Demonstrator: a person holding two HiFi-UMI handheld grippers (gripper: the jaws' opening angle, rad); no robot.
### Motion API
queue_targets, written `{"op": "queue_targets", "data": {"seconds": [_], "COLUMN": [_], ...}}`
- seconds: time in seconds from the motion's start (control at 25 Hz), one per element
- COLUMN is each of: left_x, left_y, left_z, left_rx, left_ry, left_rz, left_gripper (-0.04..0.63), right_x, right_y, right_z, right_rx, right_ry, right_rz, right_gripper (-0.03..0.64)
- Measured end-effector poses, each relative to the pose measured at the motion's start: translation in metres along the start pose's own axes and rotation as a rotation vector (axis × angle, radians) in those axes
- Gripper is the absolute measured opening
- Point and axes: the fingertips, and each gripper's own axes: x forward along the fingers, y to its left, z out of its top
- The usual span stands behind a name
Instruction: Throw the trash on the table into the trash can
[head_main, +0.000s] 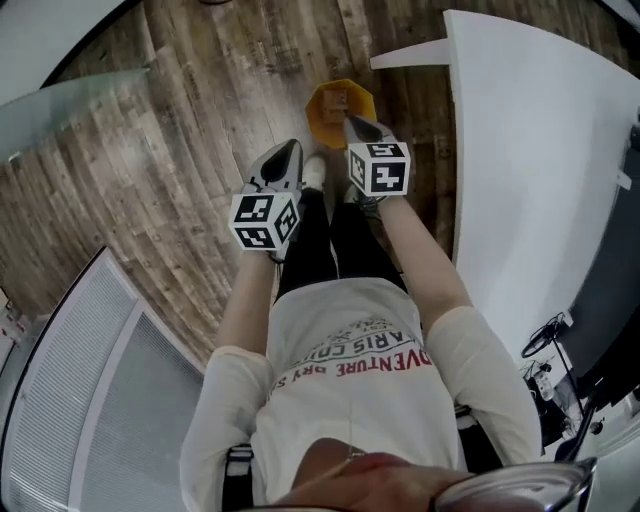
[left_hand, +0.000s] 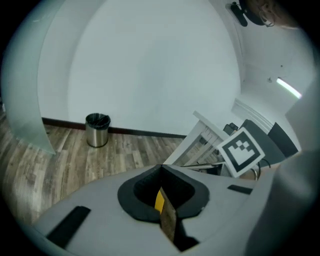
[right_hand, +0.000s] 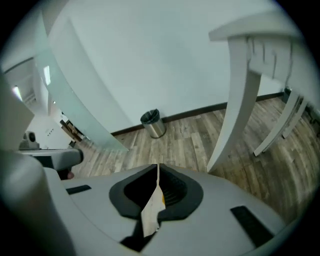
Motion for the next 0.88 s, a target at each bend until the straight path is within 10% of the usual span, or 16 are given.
{"op": "queue_targets", "data": {"seconds": [0.44, 0.88], "left_x": [-0.045, -0.066], "left_y": [-0.21, -0.439], "left_z": [0.132, 0.132], "left_rx": [0.269, 0.568], "left_ry": [-0.093, -0.11], "left_rz": [-0.319, -0.713], "left_gripper": [0.023, 0.023], "right_x": [-0.245, -0.475], "right_y": [-0.022, -0.132], "right_z": [0.104, 0.016], "right_rx": [0.047, 0.326], "right_ry": [-0.341, -0.625], "right_rz": [-0.161, -0.574], "right_gripper": [0.034, 0.03]}}
